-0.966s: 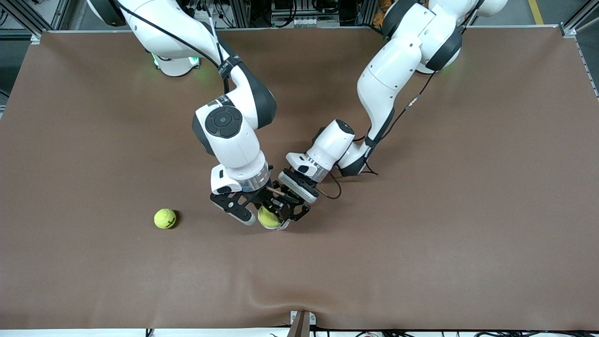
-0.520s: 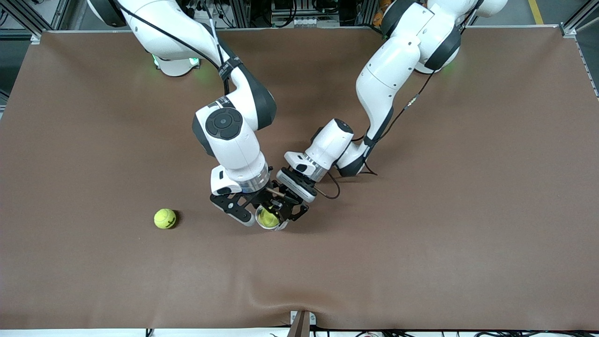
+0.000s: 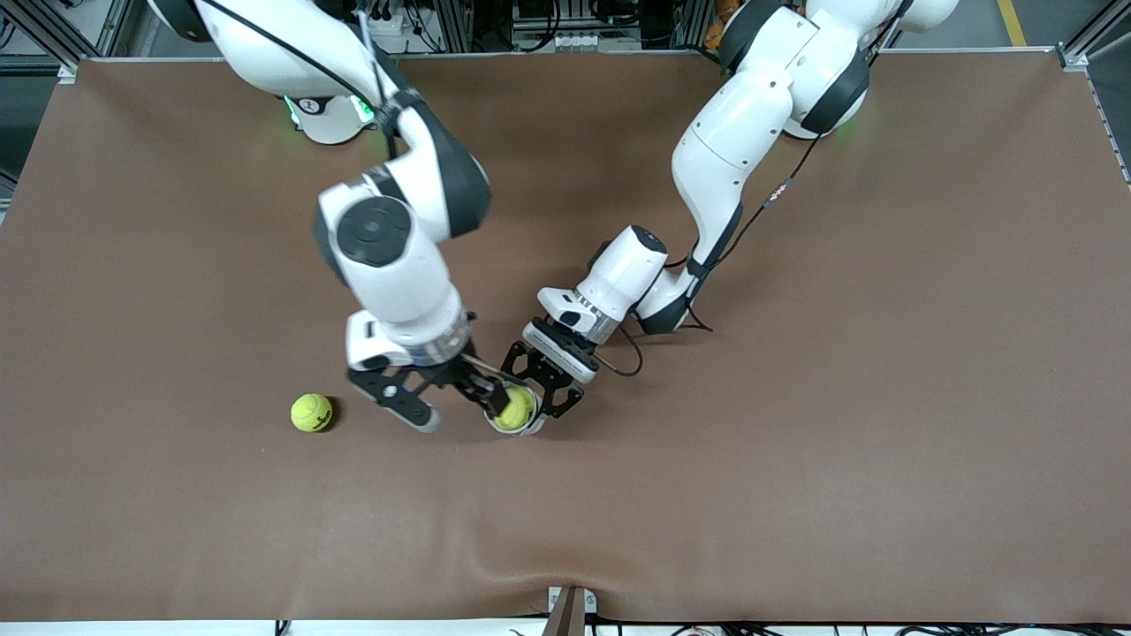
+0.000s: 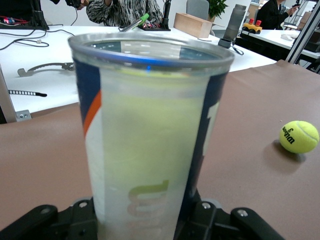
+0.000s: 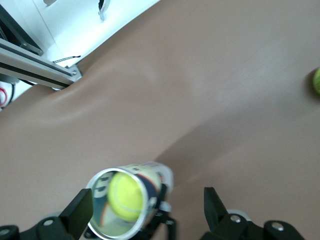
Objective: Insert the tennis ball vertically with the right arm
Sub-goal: 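Move the right gripper to the second ball and grasp it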
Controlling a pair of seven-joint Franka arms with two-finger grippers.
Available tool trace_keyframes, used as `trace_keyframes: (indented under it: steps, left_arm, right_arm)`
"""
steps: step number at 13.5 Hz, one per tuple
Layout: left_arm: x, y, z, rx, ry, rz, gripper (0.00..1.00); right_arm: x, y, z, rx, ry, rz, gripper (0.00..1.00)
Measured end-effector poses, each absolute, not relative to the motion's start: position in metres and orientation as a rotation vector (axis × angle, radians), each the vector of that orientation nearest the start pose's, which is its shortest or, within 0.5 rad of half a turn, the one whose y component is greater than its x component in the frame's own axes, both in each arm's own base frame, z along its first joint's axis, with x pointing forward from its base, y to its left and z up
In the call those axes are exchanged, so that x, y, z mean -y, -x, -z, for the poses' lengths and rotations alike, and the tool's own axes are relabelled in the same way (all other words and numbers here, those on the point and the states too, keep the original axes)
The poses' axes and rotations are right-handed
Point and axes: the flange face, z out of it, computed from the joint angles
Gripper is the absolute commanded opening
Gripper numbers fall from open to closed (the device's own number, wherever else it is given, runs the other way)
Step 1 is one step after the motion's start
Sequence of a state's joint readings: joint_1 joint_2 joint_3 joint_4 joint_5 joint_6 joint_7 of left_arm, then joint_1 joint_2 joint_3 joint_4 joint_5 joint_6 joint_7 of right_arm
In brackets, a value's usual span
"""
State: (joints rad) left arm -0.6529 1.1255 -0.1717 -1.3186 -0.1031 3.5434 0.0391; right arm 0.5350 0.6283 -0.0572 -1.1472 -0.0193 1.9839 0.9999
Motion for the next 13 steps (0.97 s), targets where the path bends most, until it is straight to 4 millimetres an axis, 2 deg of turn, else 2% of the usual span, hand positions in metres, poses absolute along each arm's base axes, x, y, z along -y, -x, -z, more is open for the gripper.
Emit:
trace_keyframes:
  steps: [2,3,4,6,8,9,13]
  left_arm:
    - [0.517,-0.565,-0.179,-0.87,3.076,1.727,0.62]
    - [0.518,-0.565,-0.178,-0.867,3.074,1.736,0.62]
    - [0.518,-0.566,-0.178,-0.864,3.072,1.743,0.62]
    - [0.519,-0.567,-0.178,-0.862,3.071,1.748,0.62]
    - [0.519,-0.567,-0.178,-0.862,3.07,1.75,0.62]
    - [0.519,-0.568,-0.178,-0.861,3.07,1.752,0.62]
    - [0.52,-0.569,-0.18,-0.859,3.066,1.763,0.62]
  right_arm:
    - [-0.307,-0.671,-0.478,-0.564,3.044,0.229,1.0]
    - [-0.278,-0.678,-0.48,-0.474,3.09,0.192,1.0]
    - [-0.245,-0.687,-0.476,-0.394,3.124,0.164,1.0]
    - [-0.185,-0.704,-0.455,-0.26,3.165,0.118,1.0]
    - [-0.139,-0.716,-0.432,-0.16,3.177,0.121,1.0]
    - [-0.125,-0.718,-0.419,-0.137,3.178,0.129,1.0]
    - [-0.102,-0.715,-0.347,-0.004,3.174,0.204,1.0]
